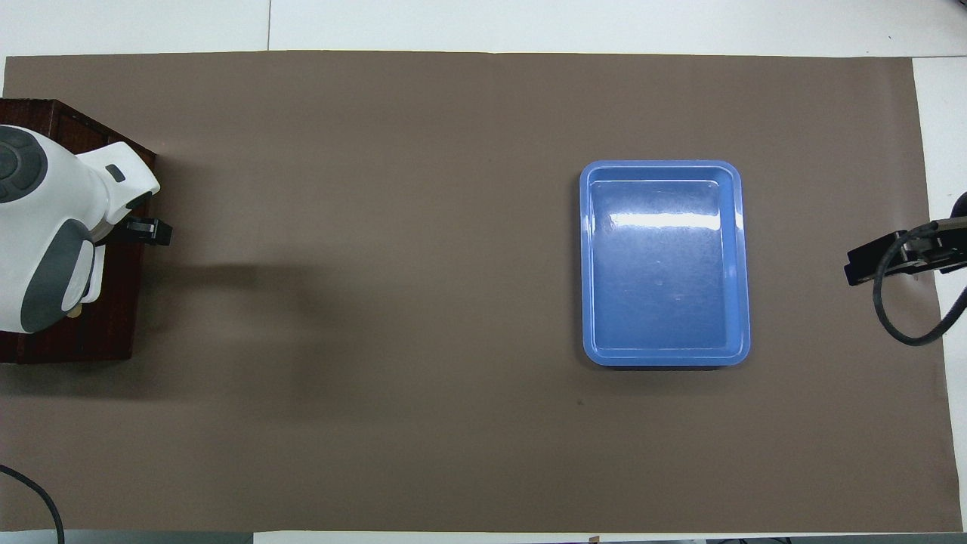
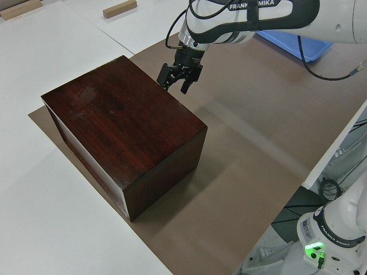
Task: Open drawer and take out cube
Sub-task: 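Pull the drawer handle outward with the left gripper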
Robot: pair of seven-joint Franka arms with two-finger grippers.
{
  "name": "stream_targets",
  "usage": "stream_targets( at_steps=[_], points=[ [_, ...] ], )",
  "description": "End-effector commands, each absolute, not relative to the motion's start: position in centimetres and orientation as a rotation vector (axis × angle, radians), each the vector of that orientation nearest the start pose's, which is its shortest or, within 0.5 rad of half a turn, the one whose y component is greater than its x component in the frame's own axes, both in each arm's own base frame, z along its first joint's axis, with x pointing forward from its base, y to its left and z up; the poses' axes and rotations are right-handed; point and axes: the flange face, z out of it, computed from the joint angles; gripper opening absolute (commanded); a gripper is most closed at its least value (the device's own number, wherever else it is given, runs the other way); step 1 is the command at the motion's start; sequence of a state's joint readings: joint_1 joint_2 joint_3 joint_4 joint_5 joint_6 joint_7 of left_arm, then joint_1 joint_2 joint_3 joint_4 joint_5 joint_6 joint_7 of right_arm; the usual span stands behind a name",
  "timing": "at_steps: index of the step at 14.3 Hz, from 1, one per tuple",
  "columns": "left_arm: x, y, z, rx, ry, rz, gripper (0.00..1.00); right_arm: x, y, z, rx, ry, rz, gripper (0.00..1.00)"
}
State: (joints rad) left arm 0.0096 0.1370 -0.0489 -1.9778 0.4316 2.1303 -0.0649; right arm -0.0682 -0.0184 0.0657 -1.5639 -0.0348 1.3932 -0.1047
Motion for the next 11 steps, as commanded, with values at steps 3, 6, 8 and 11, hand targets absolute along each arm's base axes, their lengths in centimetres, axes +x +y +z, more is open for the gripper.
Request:
stream_targets(
  at_steps=[3, 6, 8, 11],
  points=[
    [58.3, -0.3, 39.0, -2.756, 0.326, -0.074, 1.0, 52.6, -0.4, 62.5, -3.168, -0.134, 0.232, 1.0],
    [58.4, -1.1, 38.0, -2.756, 0.351, -0.054, 1.0, 52.6, -0.8, 62.5, -3.167, -0.122, 0.237, 1.0],
    [58.3, -2.6, 38.0, -2.751, 0.388, -0.061, 1.0, 52.7, -0.9, 62.7, -3.168, -0.132, 0.218, 1.0],
    [58.3, -4.0, 38.1, -2.748, 0.413, -0.066, 1.0, 52.8, -0.7, 62.8, -3.169, -0.13, 0.208, 1.0]
  ],
)
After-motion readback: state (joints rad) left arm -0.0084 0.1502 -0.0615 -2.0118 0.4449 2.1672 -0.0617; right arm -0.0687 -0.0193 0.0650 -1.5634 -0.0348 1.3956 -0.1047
